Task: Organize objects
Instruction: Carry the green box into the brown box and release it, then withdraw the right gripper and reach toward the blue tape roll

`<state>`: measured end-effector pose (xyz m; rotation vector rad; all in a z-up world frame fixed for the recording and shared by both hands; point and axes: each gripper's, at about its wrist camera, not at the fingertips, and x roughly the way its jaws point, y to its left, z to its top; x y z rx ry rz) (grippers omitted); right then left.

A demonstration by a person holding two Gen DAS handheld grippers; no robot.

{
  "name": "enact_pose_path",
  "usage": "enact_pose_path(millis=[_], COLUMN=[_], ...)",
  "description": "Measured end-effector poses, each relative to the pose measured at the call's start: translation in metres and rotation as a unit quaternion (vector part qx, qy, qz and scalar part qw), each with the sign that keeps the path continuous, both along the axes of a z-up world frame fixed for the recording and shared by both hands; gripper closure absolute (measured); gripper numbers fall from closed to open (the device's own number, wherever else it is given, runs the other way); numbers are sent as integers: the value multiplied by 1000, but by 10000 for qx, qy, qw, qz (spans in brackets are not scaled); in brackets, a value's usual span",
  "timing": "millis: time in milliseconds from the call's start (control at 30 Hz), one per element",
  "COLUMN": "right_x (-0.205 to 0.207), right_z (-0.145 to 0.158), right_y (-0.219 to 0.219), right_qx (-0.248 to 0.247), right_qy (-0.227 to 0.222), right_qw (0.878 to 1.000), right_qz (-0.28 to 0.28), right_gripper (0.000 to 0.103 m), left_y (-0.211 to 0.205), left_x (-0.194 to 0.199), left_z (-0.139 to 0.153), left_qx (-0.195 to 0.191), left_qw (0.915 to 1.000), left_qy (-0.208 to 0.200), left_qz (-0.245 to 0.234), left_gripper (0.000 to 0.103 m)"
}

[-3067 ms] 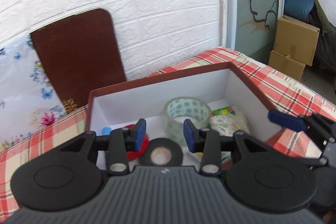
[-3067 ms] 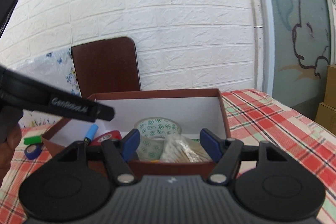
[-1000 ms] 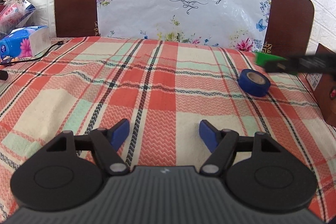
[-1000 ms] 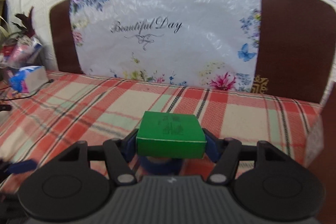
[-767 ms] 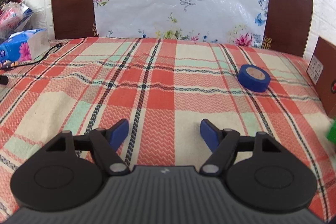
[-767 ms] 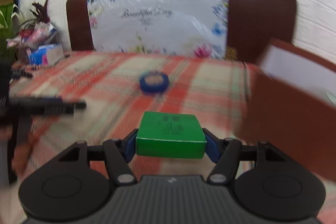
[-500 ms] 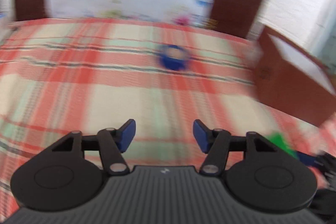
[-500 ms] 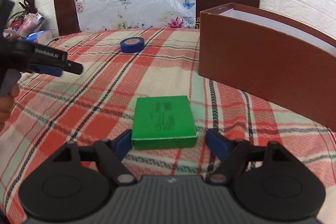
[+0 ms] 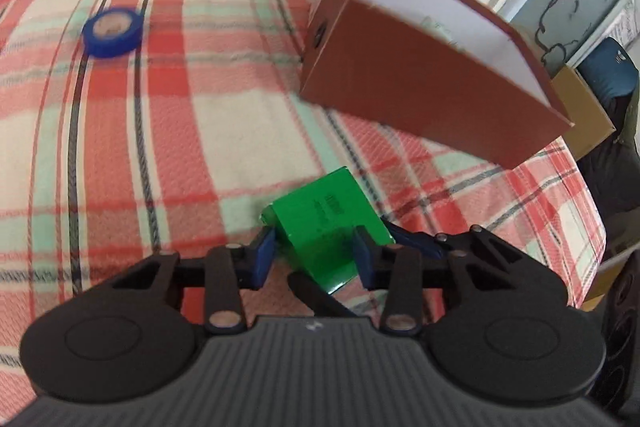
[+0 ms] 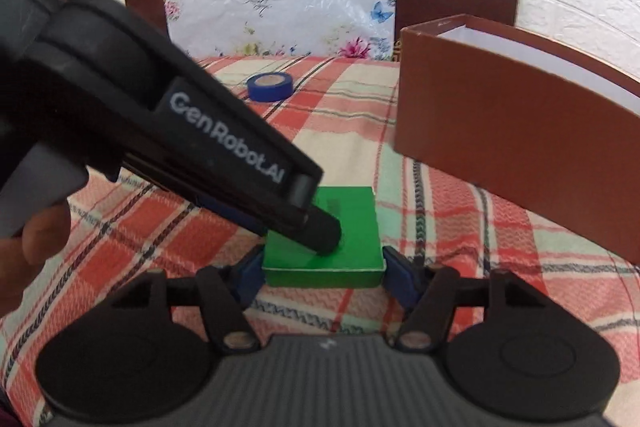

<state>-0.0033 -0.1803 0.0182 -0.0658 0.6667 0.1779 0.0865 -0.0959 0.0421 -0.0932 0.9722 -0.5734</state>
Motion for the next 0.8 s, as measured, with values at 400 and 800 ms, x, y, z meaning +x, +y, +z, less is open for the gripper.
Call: enact_pose_path(millis=[400, 800], right_x=[54, 38], right_z=[88, 71], right_y=[-82, -111], right_qx=[77, 558], right_qy=[-1705, -1693], right_qw=[9773, 9643], right_qz=[-1258, -1957], right_gripper=[40, 26], left_y=[-93, -57], left_x=[71, 63], left_z=[88, 73], left_qx=[-491, -101], left_qw=[9901, 9869], left_qy=[-1157, -1599], left_qz=[-624, -162], left_gripper=[67, 66])
